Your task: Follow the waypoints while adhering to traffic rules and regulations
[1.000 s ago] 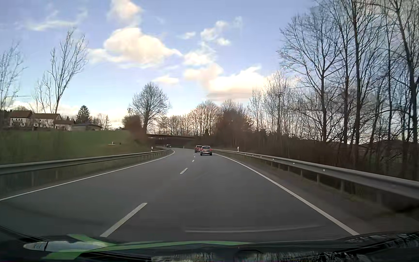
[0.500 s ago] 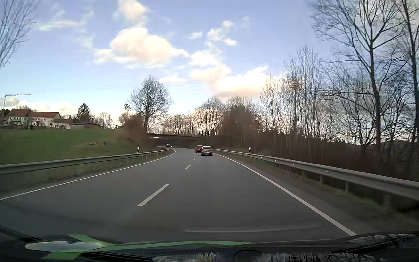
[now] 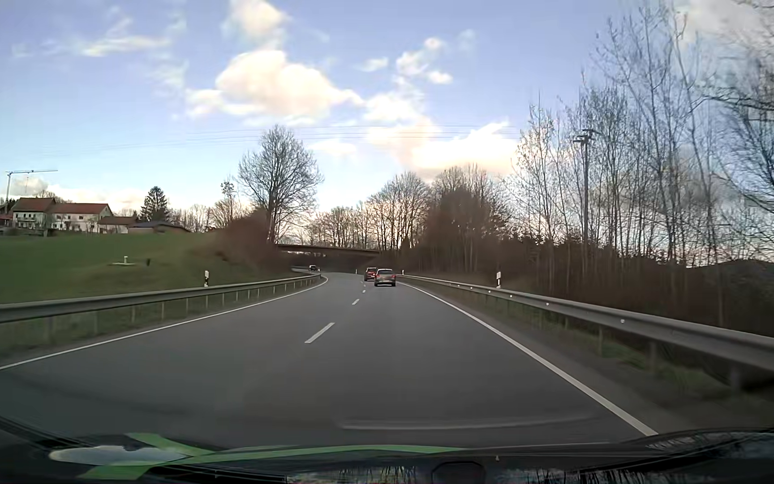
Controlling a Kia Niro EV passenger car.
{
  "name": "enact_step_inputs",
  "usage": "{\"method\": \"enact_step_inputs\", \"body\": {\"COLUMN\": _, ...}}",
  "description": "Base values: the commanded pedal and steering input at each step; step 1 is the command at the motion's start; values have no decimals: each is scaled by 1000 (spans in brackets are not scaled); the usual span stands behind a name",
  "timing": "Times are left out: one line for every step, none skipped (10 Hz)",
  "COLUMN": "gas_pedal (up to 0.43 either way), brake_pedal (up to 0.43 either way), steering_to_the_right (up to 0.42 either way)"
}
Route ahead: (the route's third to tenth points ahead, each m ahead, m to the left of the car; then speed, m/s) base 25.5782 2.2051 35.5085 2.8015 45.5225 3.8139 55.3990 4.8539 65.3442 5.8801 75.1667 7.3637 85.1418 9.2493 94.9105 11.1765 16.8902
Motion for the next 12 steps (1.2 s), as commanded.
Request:
{"method": "enact_step_inputs", "body": {"gas_pedal": 130, "brake_pedal": 0, "steering_to_the_right": -17}}
{"method": "enact_step_inputs", "body": {"gas_pedal": 130, "brake_pedal": 0, "steering_to_the_right": -17}}
{"method": "enact_step_inputs", "body": {"gas_pedal": 130, "brake_pedal": 0, "steering_to_the_right": -17}}
{"method": "enact_step_inputs", "body": {"gas_pedal": 130, "brake_pedal": 0, "steering_to_the_right": -17}}
{"method": "enact_step_inputs", "body": {"gas_pedal": 130, "brake_pedal": 0, "steering_to_the_right": -17}}
{"method": "enact_step_inputs", "body": {"gas_pedal": 130, "brake_pedal": 0, "steering_to_the_right": -17}}
{"method": "enact_step_inputs", "body": {"gas_pedal": 130, "brake_pedal": 0, "steering_to_the_right": -17}}
{"method": "enact_step_inputs", "body": {"gas_pedal": 130, "brake_pedal": 0, "steering_to_the_right": -15}}
{"method": "enact_step_inputs", "body": {"gas_pedal": 130, "brake_pedal": 0, "steering_to_the_right": -13}}
{"method": "enact_step_inputs", "body": {"gas_pedal": 130, "brake_pedal": 0, "steering_to_the_right": -11}}
{"method": "enact_step_inputs", "body": {"gas_pedal": 130, "brake_pedal": 0, "steering_to_the_right": -10}}
{"method": "enact_step_inputs", "body": {"gas_pedal": 130, "brake_pedal": 0, "steering_to_the_right": -10}}
